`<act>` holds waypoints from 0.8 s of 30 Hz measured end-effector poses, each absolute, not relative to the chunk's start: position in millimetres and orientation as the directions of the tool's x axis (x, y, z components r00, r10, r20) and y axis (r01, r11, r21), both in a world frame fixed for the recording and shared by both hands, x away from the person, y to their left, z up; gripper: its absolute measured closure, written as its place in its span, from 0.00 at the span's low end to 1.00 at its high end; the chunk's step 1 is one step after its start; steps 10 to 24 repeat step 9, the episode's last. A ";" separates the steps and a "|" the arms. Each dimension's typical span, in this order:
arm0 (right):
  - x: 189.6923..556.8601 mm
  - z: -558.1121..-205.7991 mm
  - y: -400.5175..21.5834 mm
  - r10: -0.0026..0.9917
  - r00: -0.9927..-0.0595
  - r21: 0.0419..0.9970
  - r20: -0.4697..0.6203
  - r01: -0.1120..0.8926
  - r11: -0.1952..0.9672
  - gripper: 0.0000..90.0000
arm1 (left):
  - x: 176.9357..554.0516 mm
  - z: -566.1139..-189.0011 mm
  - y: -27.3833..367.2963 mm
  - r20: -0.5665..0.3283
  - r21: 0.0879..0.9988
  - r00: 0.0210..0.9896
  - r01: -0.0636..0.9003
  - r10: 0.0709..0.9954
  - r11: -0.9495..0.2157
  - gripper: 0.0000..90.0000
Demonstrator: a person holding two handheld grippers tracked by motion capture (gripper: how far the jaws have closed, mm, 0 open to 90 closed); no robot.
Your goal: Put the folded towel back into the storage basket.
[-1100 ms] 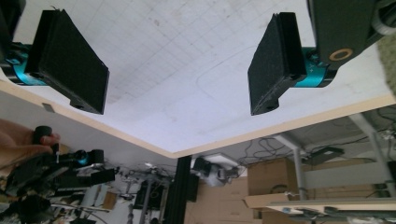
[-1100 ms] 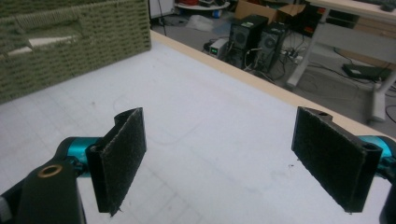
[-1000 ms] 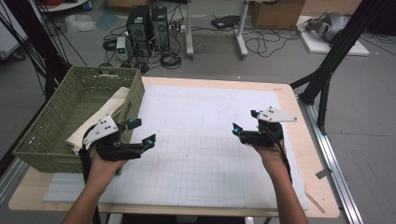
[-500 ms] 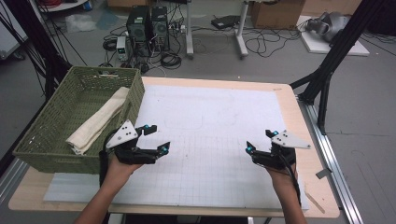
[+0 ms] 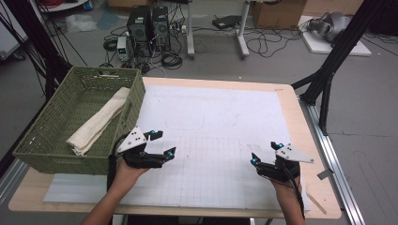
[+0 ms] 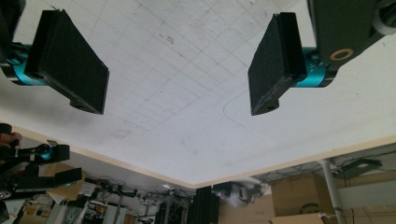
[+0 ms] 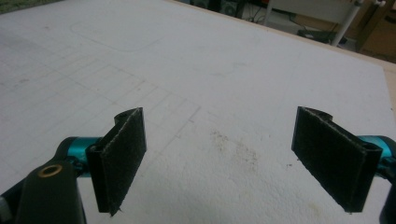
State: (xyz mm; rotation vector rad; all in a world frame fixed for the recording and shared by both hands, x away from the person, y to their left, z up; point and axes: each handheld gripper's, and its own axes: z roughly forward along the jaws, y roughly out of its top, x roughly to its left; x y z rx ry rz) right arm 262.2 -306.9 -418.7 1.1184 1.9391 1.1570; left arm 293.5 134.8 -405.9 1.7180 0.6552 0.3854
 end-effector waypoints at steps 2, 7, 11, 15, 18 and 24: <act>262.8 -418.4 -308.4 0.890 -0.450 0.903 -0.073 0.349 0.251 0.18 | 293.3 -407.3 133.1 -0.090 0.963 0.788 0.224 0.609 -0.148 0.23; 264.1 -418.8 -310.7 0.892 -0.447 0.903 -0.071 0.352 0.248 0.19 | 293.6 -408.5 132.1 -0.091 0.962 0.786 0.228 0.612 -0.149 0.23; 265.2 -419.3 -312.0 0.891 -0.448 0.904 -0.074 0.348 0.250 0.19 | 294.1 -409.0 132.0 -0.092 0.961 0.784 0.231 0.615 -0.151 0.23; 265.2 -419.3 -312.0 0.891 -0.448 0.904 -0.074 0.348 0.250 0.19 | 294.1 -409.0 132.0 -0.092 0.961 0.784 0.231 0.615 -0.151 0.23; 265.2 -419.3 -312.0 0.891 -0.448 0.904 -0.074 0.348 0.250 0.19 | 294.1 -409.0 132.0 -0.092 0.961 0.784 0.231 0.615 -0.151 0.23; 265.2 -419.3 -312.0 0.891 -0.448 0.904 -0.074 0.348 0.250 0.19 | 294.1 -409.0 132.0 -0.092 0.961 0.784 0.231 0.615 -0.151 0.23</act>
